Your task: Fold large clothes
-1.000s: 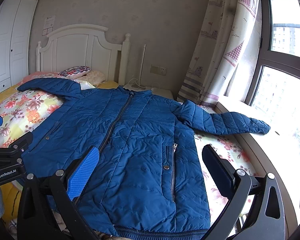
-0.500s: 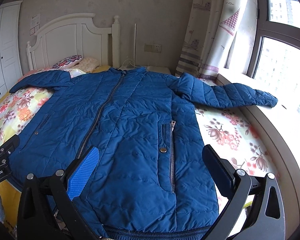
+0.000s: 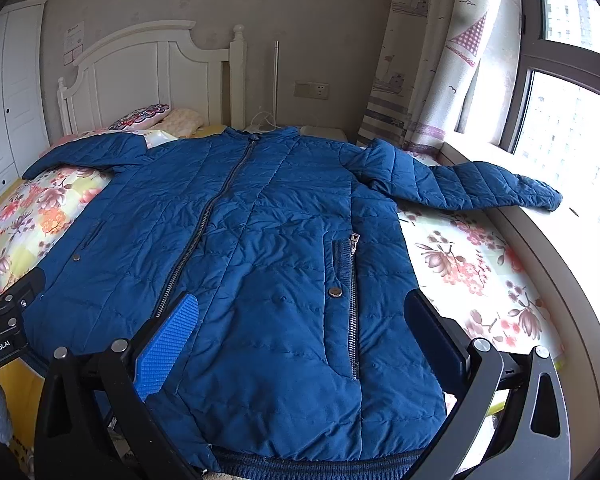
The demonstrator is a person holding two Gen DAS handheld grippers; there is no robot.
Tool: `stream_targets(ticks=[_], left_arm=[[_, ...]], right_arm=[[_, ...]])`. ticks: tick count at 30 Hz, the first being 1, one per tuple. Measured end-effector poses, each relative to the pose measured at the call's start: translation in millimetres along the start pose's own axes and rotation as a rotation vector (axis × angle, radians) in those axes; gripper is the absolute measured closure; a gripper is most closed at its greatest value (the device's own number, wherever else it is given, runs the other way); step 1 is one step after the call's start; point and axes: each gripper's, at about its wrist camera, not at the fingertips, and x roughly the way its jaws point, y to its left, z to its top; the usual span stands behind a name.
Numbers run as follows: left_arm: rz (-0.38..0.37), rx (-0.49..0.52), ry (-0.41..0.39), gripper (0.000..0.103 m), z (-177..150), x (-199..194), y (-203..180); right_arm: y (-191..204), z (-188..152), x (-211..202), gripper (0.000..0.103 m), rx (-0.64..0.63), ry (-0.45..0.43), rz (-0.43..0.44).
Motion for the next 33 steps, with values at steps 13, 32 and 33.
stream_targets(ticks=[13,32,33], left_arm=[[0.000,0.001,-0.004,0.002,-2,-1,1],[-0.002,0.005,-0.008,0.002,-1,-5,-1],[-0.002,0.004,-0.008,0.002,-1,-5,-1]], right_arm=[[0,1,-5,0.004,0.005,-0.019,0.002],[-1,3,-11,0.004,0.008,-0.045,0.018],[-2,3,-11,0.004,0.009,-0.049,0.025]])
